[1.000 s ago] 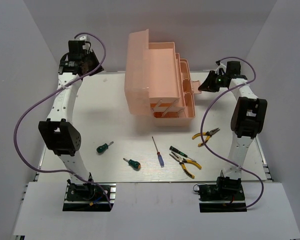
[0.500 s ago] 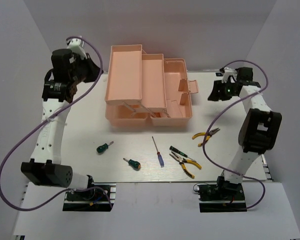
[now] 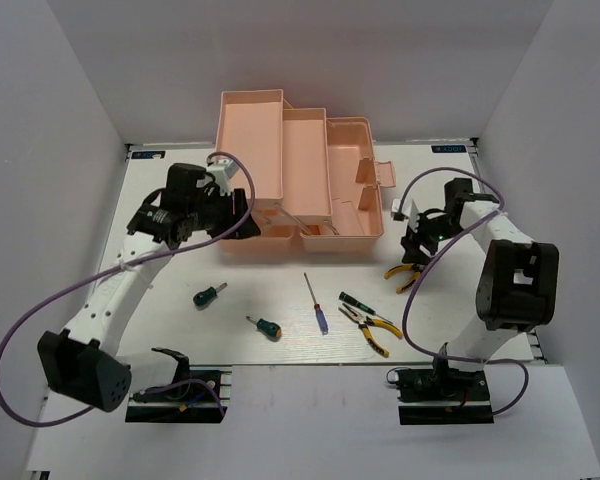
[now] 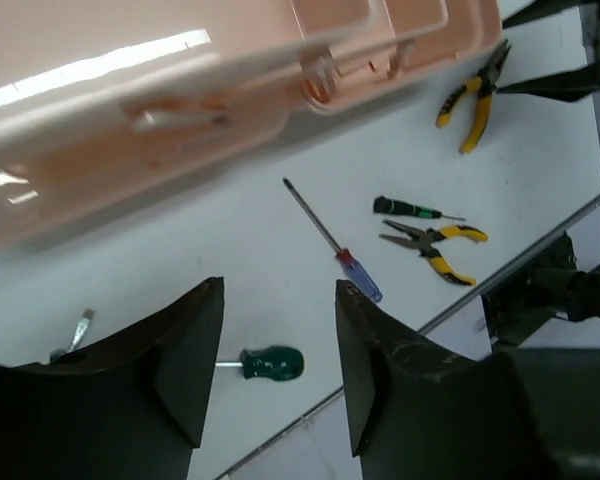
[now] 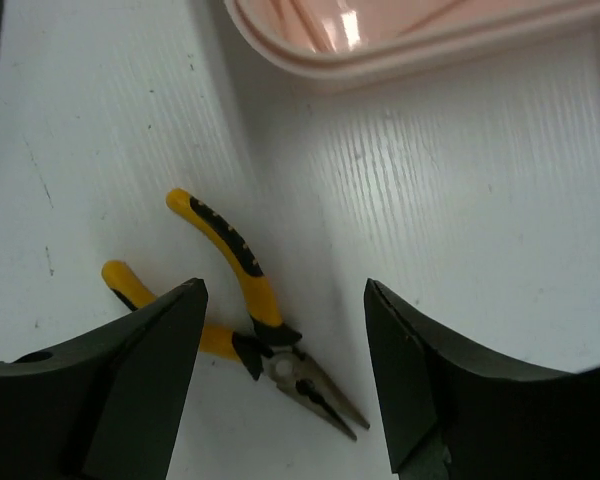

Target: Sort the tools into containers

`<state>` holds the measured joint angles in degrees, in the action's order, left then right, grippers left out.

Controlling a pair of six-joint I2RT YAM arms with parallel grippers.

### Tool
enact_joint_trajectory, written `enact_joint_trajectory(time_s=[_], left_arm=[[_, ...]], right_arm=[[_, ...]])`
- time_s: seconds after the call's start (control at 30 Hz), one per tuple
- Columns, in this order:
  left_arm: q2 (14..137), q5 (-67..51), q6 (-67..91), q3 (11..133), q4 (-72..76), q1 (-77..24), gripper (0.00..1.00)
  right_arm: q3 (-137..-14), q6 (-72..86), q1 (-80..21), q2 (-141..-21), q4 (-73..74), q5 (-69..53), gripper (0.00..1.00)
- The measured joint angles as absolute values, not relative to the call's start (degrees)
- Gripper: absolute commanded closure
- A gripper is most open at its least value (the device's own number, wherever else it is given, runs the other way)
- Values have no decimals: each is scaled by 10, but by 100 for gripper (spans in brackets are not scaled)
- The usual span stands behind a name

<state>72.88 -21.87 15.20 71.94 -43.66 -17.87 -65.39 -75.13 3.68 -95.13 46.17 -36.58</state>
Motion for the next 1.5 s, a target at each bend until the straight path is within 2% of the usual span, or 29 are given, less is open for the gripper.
enact_joint_trajectory(time_s=[0.2, 0.33, 0.4, 0.47, 0.57, 0.6, 0.63, 0.8, 0.93, 1.07, 1.23, 1.33, 1.5], left_arm=[[635, -229, 170, 638, -424, -208, 40], [613, -229, 192, 607, -417, -225, 40], [615, -226, 199, 603, -416, -234, 40], [615, -220, 204, 602, -413, -242, 40], [619, -212, 212, 595, -405, -256, 41], [623, -210, 215, 591, -400, -263, 43], [629, -208, 219, 586, -394, -270, 44], [688, -199, 235, 577, -366, -315, 45], [742, -190, 240, 577, -339, -355, 45], [804, -187, 241, 582, -312, -395, 44], [865, -188, 239, 597, -287, -426, 41], [887, -191, 237, 613, -273, -439, 40], [937, -204, 225, 665, -255, -473, 40]], right_arm=[[-614, -778, -9, -975, 400, -345, 28], [-601, -788, -31, -1010, 375, -324, 28], [-600, -796, -32, -1015, 370, -321, 30], [-595, -801, -32, -1013, 365, -321, 36], [-576, -814, -31, -1001, 357, -327, 67], [-571, -818, -31, -996, 357, -326, 92], [-566, -827, -31, -992, 358, -327, 100], [-553, -845, -20, -974, 355, -322, 100], [-559, -867, 17, -951, 430, -320, 100], [-630, -900, 48, -917, 563, -361, 100], [-786, -880, 49, -872, 683, -460, 100], [-832, -721, 40, -852, 624, -537, 100], [-796, -272, -9, -886, 284, -581, 100]])
